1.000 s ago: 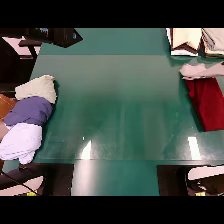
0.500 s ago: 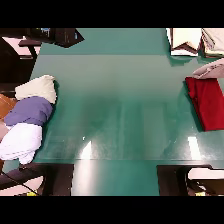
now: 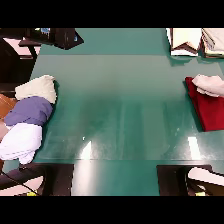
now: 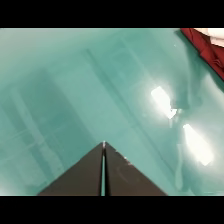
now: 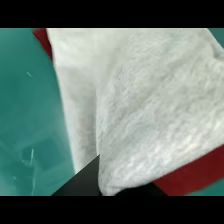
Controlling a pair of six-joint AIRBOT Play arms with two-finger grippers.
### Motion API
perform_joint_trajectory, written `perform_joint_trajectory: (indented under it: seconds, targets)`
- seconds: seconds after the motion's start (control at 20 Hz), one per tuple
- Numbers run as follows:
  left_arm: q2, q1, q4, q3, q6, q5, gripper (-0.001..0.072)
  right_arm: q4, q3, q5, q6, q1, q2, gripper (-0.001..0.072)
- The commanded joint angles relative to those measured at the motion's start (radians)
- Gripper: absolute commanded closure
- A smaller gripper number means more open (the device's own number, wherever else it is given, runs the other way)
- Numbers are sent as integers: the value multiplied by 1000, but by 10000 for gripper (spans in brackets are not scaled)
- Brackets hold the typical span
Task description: Fold the shirts.
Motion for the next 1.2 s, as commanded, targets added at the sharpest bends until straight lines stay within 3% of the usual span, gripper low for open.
perform_joint_trajectory:
  seconds: [0.0,0.05,0.1,0.3,0.55,0.6,0.65,0.85,1.15]
  targets:
    - [0,0,0,0,11,-3,683,-44,-185,25,0,-56,90,597]
    - [0,0,0,0,11,-3,683,-44,-222,27,-1,-79,109,264]
    - [0,0,0,0,11,-3,682,-44,-249,29,-1,-102,123,21]
    - [0,0,0,0,10,-2,682,24,-270,10,-19,-133,196,18]
    - [0,3,23,0,10,-3,682,123,-270,-77,-28,105,313,19]
    - [0,3,16,0,10,3,682,122,-270,-93,-29,171,327,37]
    - [0,3,15,0,10,5,682,122,-270,-105,-28,232,336,118]
    - [0,3,15,0,10,19,682,116,-269,-159,-29,473,357,701]
    - [0,3,15,0,10,21,682,116,-236,-164,-29,645,358,699]
